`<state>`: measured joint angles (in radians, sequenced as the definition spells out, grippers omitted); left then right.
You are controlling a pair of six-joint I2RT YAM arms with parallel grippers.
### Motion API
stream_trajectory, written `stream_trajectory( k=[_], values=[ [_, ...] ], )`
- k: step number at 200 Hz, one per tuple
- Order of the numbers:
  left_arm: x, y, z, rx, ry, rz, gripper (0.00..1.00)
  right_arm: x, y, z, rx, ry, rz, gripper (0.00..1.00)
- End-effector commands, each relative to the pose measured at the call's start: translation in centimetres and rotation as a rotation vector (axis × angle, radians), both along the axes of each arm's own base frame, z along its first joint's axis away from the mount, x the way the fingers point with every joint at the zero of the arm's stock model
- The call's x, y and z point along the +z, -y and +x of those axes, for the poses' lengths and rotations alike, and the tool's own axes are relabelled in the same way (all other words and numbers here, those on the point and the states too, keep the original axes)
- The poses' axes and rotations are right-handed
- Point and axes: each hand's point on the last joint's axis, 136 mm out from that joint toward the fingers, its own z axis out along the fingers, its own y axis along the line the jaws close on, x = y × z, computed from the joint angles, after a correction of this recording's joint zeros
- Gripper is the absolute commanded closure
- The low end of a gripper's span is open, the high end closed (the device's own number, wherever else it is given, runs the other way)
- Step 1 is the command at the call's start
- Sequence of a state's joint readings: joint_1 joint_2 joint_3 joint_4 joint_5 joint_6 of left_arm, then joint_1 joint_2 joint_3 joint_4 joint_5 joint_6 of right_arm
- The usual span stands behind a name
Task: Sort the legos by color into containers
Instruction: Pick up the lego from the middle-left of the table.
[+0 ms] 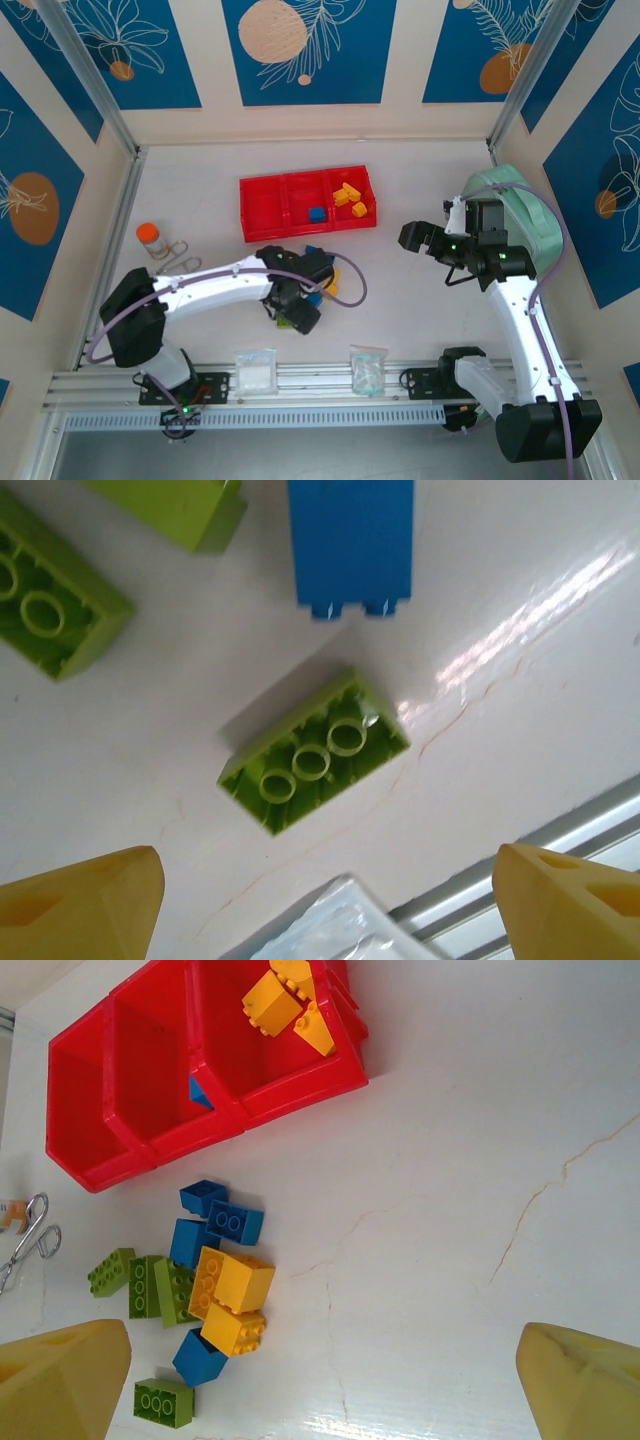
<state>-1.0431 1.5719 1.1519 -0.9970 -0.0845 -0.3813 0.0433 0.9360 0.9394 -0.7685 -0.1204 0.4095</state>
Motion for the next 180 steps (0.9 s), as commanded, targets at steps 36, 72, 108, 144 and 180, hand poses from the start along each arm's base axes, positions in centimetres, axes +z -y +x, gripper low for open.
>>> stream_trajectory(
  k=[36,72,108,144,180],
  values=[
    [-1.9,0.1,-0.4,-0.11,-0.028,0.004,0.16,0.5,-0.4,0.2,0.016,0.005,0.025,0.01],
    [-3.2,0.0,0.0,-0.126,-0.027,0.017,0.16,0.5,-0.3,0.1,0.014,0.006,0.017,0.01],
    [-4.6,-0.4,0.3,-0.097,-0.045,-0.001,0.17,0.3,-0.4,0.3,0.016,0.001,0.018,0.01],
    [-5.3,-0.2,0.5,-0.126,-0.036,-0.006,0.18,0.1,-0.3,0.3,0.012,-0.004,0.015,0.01],
    [-4.9,1.5,0.8,-0.177,-0.035,-0.067,0.2,0.2,-0.2,0.3,0.01,-0.002,0.013,0.01]
  ],
)
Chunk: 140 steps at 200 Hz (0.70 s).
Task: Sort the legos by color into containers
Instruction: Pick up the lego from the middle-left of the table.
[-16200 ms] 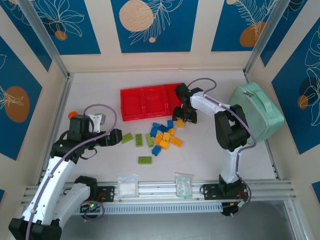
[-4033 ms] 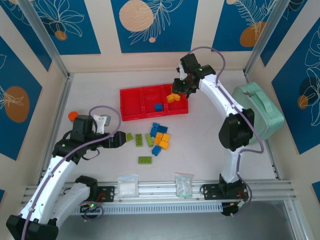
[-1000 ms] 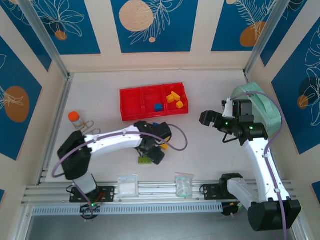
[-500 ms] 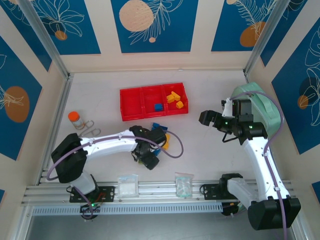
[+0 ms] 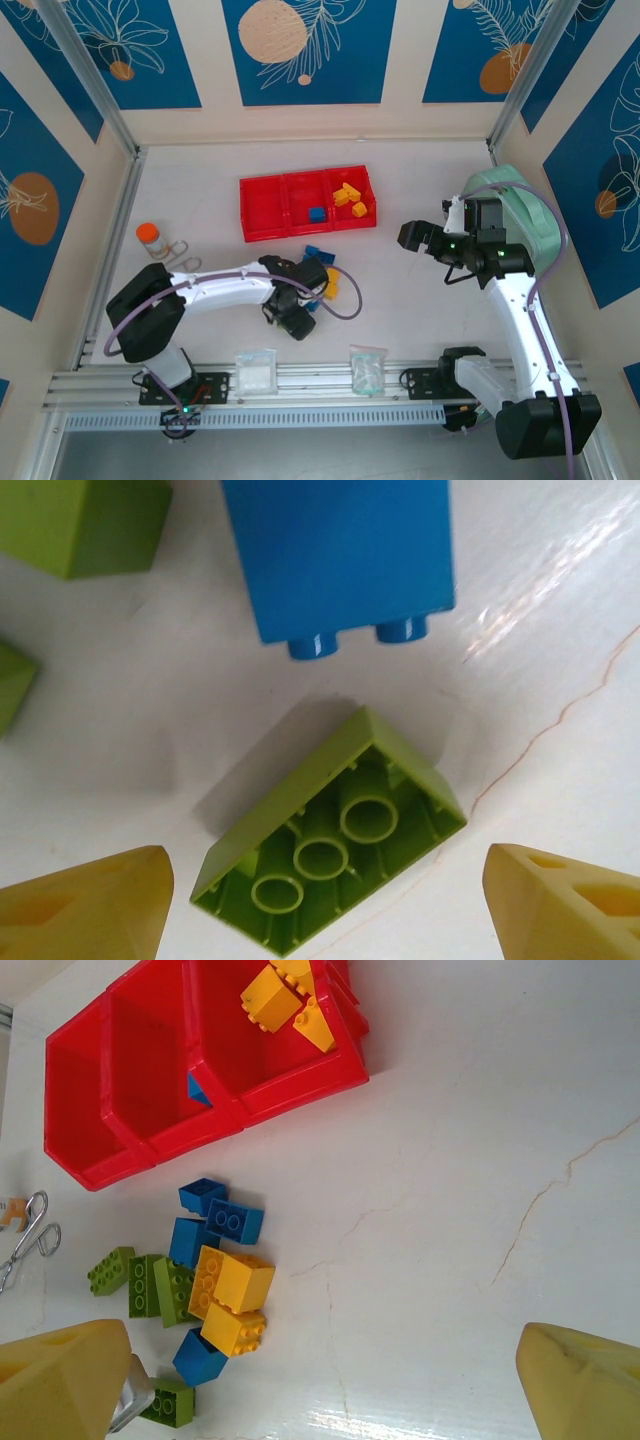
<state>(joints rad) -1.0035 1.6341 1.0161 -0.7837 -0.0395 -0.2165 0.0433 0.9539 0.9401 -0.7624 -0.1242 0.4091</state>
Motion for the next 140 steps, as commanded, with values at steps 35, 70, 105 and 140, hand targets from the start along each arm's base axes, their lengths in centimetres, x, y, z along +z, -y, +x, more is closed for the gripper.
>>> stream_trajectory(
  k=[35,70,105,140],
  values=[
    [-1.0,0.9,-0.2,-0.061,-0.045,-0.013,0.21,0.6,0.1,-0.2,0.001,0.014,-0.002,0.01],
    [-1.6,0.1,-1.2,-0.021,-0.084,-0.006,0.23,0.5,0.1,-0.2,-0.003,0.014,-0.004,0.01],
    [-2.3,-0.7,-1.9,0.016,-0.101,0.0,0.27,0.5,0.1,0.0,-0.003,0.015,-0.001,0.01],
    [-3.0,-0.9,-2.3,0.047,-0.123,0.01,0.34,0.5,0.1,-0.1,-0.005,0.014,-0.001,0.01]
  ],
)
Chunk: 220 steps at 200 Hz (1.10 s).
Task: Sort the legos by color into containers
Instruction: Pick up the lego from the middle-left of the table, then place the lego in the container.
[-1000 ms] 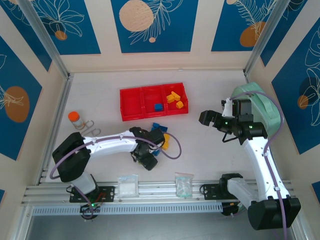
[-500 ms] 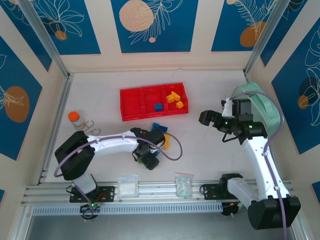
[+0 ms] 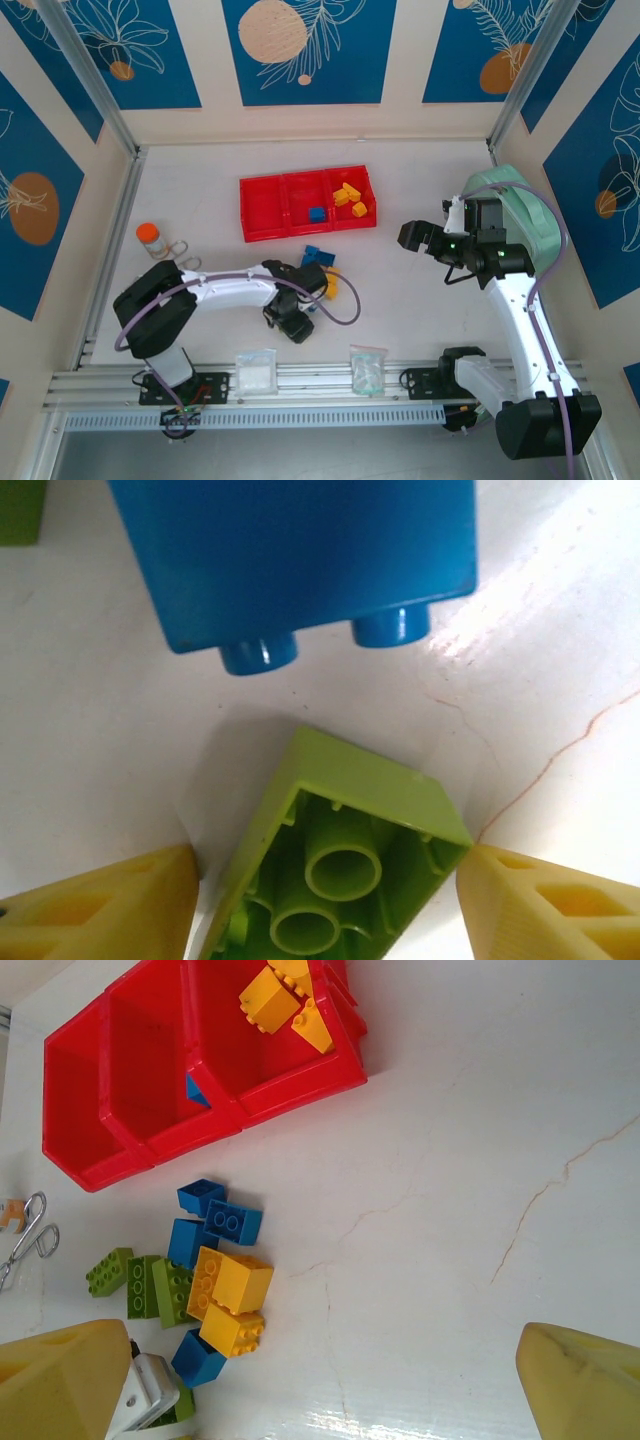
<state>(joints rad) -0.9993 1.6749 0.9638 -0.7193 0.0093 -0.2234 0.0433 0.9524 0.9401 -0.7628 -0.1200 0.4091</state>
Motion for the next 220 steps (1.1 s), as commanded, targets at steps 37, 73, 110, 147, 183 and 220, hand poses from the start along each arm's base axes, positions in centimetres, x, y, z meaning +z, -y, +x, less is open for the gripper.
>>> stream_trajectory(
  k=[37,73,110,147,183,220],
  values=[
    [-0.8,-0.6,-0.8,0.066,-0.052,0.026,0.49,0.5,0.1,-0.1,-0.005,0.016,-0.001,0.01],
    [-0.7,-0.5,-0.5,0.089,-0.055,0.054,0.66,0.5,0.2,-0.1,-0.008,0.02,-0.005,0.01],
    [1.1,-0.3,0.2,0.125,0.001,0.004,0.75,0.8,0.5,-0.2,-0.02,0.031,-0.014,0.01],
    [7.1,-0.4,3.1,0.211,0.192,-0.106,0.69,1.3,0.8,0.0,-0.04,0.057,-0.017,0.01],
    [12.5,-2.5,8.0,0.379,0.297,-0.208,0.69,1.3,0.6,0.1,-0.036,0.059,-0.003,0.01],
    [14.8,-5.1,14.2,0.559,0.341,-0.215,0.69,1.2,0.7,-0.2,-0.034,0.073,-0.006,0.01]
  ],
)
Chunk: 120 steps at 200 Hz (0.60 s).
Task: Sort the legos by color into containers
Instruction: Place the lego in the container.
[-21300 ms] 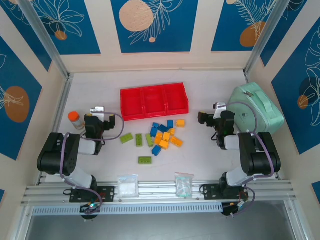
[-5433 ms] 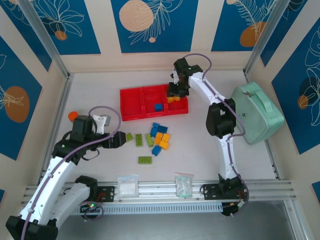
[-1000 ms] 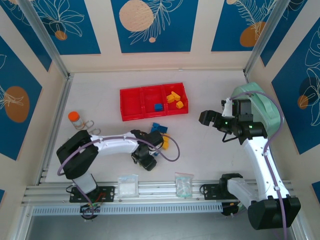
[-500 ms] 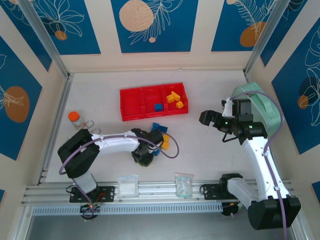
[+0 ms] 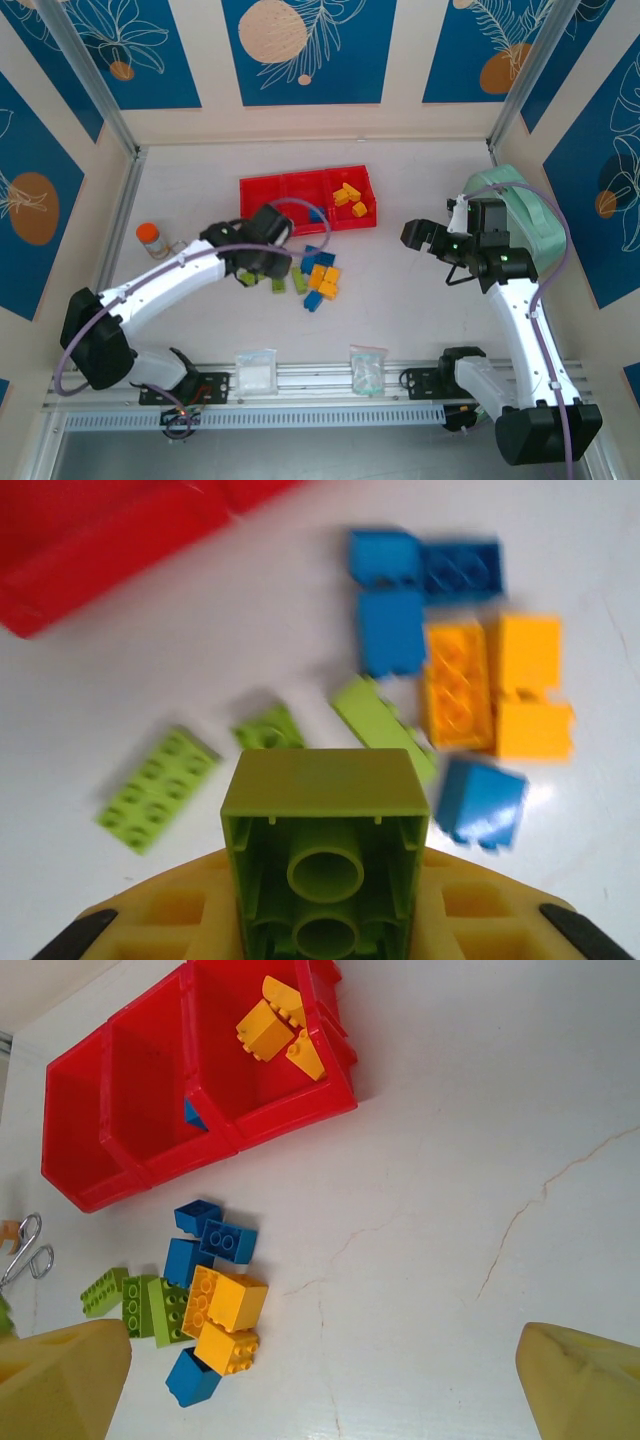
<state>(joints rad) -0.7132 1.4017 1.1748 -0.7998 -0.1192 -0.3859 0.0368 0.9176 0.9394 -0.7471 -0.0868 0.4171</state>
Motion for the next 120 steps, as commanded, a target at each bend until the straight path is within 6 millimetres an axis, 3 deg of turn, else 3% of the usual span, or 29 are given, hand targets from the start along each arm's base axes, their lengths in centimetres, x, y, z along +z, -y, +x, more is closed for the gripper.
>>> stream_trajectory(
  k=[1,36,66,100,120],
  values=[
    [0.6,-1.5,2.8,0.091,-0.011,0.026,0.69,0.3,-0.1,-0.3,0.002,0.025,0.011,0.01],
    [1.3,-1.7,8.0,0.169,-0.005,0.026,0.69,0.6,-0.2,-0.4,0.011,0.035,0.013,0.01],
    [0.0,-2.3,12.2,0.256,-0.011,0.003,0.69,0.6,-0.3,-0.4,0.019,0.04,0.017,0.01],
    [-1.5,-2.0,15.5,0.293,0.003,-0.039,0.67,0.6,-0.5,-0.4,0.027,0.038,0.027,0.01],
    [-1.6,-1.6,16.7,0.292,0.017,-0.071,0.6,0.7,-0.6,-0.4,0.033,0.039,0.028,0.01]
  ],
)
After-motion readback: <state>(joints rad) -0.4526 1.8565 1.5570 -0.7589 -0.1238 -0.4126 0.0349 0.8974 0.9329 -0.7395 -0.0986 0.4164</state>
